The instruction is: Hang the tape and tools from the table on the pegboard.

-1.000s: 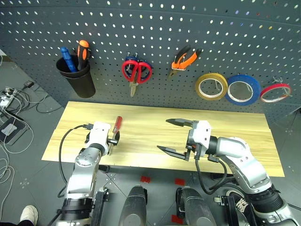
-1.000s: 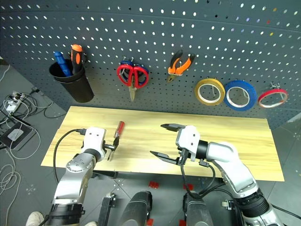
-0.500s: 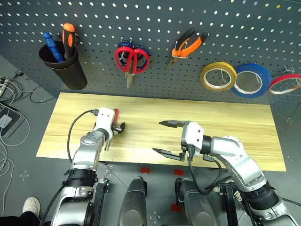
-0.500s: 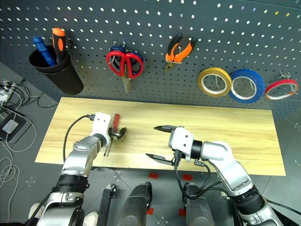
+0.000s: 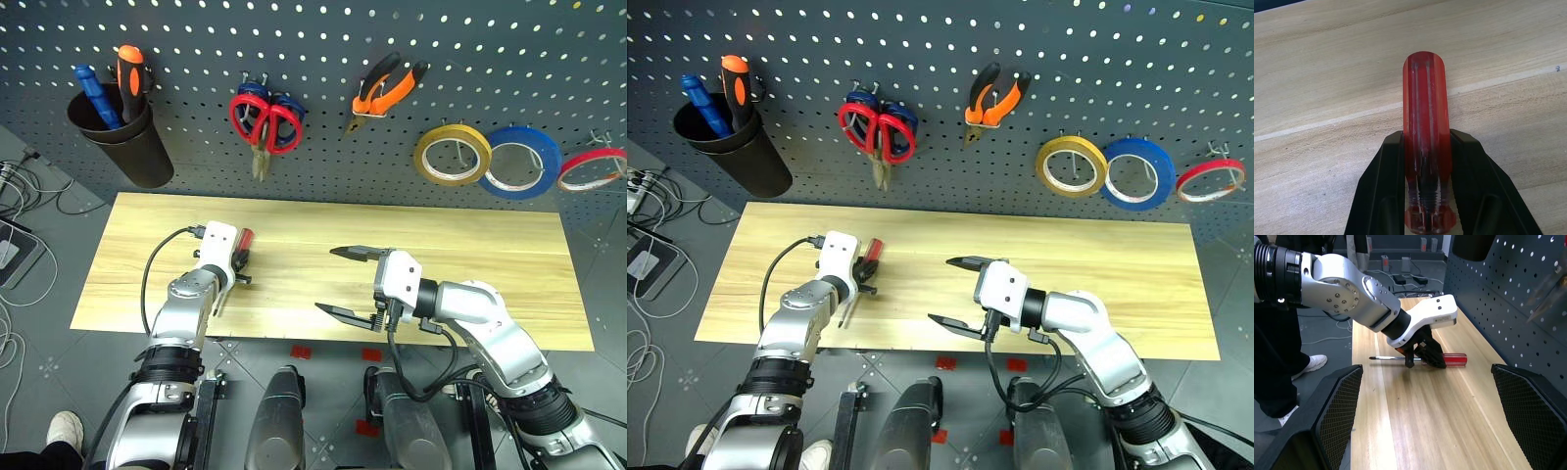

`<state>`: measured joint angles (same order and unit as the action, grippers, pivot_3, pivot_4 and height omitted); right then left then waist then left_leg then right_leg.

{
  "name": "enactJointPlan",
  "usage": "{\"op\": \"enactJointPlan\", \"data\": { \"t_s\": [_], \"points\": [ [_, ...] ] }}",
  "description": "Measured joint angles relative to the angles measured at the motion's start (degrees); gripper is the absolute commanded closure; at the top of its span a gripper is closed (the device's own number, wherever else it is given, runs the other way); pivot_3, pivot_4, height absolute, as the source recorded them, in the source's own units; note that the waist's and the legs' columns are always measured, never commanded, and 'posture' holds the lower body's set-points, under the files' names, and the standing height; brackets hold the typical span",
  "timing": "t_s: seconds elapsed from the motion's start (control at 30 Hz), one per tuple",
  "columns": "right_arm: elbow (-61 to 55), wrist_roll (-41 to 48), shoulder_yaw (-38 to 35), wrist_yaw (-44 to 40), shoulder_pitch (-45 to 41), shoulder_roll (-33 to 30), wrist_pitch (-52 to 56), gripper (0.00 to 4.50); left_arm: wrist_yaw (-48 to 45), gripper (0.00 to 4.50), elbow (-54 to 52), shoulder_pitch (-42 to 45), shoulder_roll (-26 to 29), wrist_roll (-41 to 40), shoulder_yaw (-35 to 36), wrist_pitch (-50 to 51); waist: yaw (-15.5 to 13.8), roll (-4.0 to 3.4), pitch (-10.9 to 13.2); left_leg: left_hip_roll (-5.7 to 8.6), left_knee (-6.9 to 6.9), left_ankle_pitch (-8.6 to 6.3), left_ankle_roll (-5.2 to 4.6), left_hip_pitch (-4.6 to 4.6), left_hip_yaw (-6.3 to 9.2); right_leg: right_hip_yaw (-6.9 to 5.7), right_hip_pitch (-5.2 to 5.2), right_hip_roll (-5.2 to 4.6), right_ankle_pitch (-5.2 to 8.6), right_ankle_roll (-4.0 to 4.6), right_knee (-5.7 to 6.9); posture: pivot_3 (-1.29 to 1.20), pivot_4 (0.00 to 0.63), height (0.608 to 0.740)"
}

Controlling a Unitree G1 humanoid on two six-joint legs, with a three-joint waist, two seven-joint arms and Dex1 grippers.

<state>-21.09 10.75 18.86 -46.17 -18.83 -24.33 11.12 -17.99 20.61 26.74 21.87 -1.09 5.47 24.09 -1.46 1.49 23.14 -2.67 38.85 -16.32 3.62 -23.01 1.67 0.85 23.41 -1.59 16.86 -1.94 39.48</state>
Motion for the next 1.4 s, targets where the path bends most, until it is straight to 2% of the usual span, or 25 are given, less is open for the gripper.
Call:
{"op": "enactJointPlan", "data": {
  "t_s": [0.17, 0.23, 0.47, 0.57, 0.7, 0.8, 0.87, 0.93, 1.1, 1.27, 1.4],
  "points": [
    [0.6, 0.5, -0.8, -0.1, -0.1, 0.2, 0.0, 0.00, 0.4, 3.57, -1.5, -1.0, 0.8, 1.0, -1.0, 0.3, 0.0, 0.01, 0.0, 0.00, -0.03, 0.02, 0.05, -0.01, 0.01, -0.01, 0.00, -0.03, 0.00, 0.00, -0.05, 0.12, 0.374, 0.740],
    [0.8, 1.3, -1.4, -0.1, 0.0, 0.1, 0.0, 0.00, 0.0, 3.57, -5.2, -3.5, 1.5, 2.1, -2.6, 0.2, 0.0, 0.02, 0.0, -0.01, -0.05, 0.04, 0.08, -0.05, 0.00, -0.01, 0.05, -0.09, 0.00, -0.01, -0.09, 0.12, 0.361, 0.740],
    [-0.3, 6.7, -6.8, 3.1, 2.2, 2.5, 5.1, 0.00, 2.2, 3.57, -27.0, -13.3, 0.9, 6.0, -6.4, 4.1, -0.2, 0.14, -0.3, -0.01, -0.07, 0.19, 0.36, -0.34, 0.28, -0.30, 0.10, -0.53, -0.03, -0.03, -0.26, 0.16, 0.294, 0.740],
    [-2.5, 9.6, -9.4, 6.4, 2.2, 4.6, 7.8, 0.00, 6.7, 3.57, -38.0, -16.2, 0.2, 11.0, -7.1, 4.5, -0.4, 0.17, -0.6, 0.01, -0.08, 0.25, 0.47, -0.51, 0.46, -0.50, 0.13, -0.53, -0.04, -0.04, -0.33, 0.17, 0.272, 0.740],
    [-4.1, 11.5, -11.0, 9.9, 1.7, 7.1, 10.7, 0.00, 11.6, 3.57, -46.9, -15.1, -0.6, 16.7, -7.3, 4.4, -1.3, 0.22, -2.1, 0.09, -0.08, 0.34, 0.62, -0.97, 0.51, -0.85, 0.45, -0.46, -0.05, -0.03, -0.36, 0.20, 0.243, 0.740],
    [-4.4, 12.9, -11.0, 12.3, -0.2, 9.4, 12.0, 0.00, 14.0, 3.57, -49.2, -9.5, -0.1, 19.9, -6.6, 3.8, -2.0, 0.26, -3.0, 0.08, -0.08, 0.51, 0.83, -1.16, 0.70, -1.12, 0.60, -0.35, -0.09, 0.05, -0.26, 0.21, 0.227, 0.740],
    [-4.6, 13.2, -11.1, 13.7, -1.7, 10.7, 12.3, 0.00, 15.0, 3.57, -49.0, -5.0, 0.8, 21.0, -5.6, 2.6, -2.3, 0.26, -3.6, 0.09, -0.06, 0.54, 0.83, -1.26, 0.77, -1.20, 0.64, -0.16, -0.11, 0.08, -0.22, 0.21, 0.222, 0.740],
    [-4.3, 13.3, -11.6, 15.1, -4.6, 12.4, 12.4, 0.00, 16.2, 3.57, -45.5, 3.0, 2.6, 21.4, -4.0, 0.5, -2.8, 0.31, -3.9, 0.10, -0.03, 0.64, 0.89, -1.37, 0.91, -1.29, 0.70, -0.09, -0.14, 0.14, -0.18, 0.21, 0.216, 0.740],
    [-1.8, 13.3, -12.9, 17.5, -9.8, 15.0, 12.1, 0.00, 18.6, 3.57, -31.1, 18.9, 5.7, 21.0, -1.2, -8.0, -3.2, 0.37, -5.0, 0.12, -0.09, 0.65, 0.88, -1.43, 0.98, -1.38, 0.67, -0.06, -0.16, 0.16, -0.41, 0.21, 0.206, 0.740],
    [1.7, 12.8, -13.1, 18.1, -10.8, 16.4, 10.8, 0.00, 20.8, 3.57, -15.7, 27.7, 6.0, 20.8, -1.6, -16.8, -3.2, 0.45, -5.4, 0.11, -0.03, 0.68, 0.86, -1.47, 1.02, -1.44, 0.70, -0.04, -0.17, 0.18, -0.36, 0.19, 0.203, 0.740],
    [2.2, 12.5, -13.2, 18.9, -11.5, 16.8, 10.3, 0.00, 23.1, 3.57, -7.0, 31.4, 6.1, 20.8, -1.8, -22.7, -3.1, 0.47, -5.6, 0.10, -0.04, 0.68, 0.87, -1.47, 1.01, -1.44, 0.72, -0.03, -0.17, 0.18, -0.35, 0.18, 0.201, 0.740]
  ]
}}
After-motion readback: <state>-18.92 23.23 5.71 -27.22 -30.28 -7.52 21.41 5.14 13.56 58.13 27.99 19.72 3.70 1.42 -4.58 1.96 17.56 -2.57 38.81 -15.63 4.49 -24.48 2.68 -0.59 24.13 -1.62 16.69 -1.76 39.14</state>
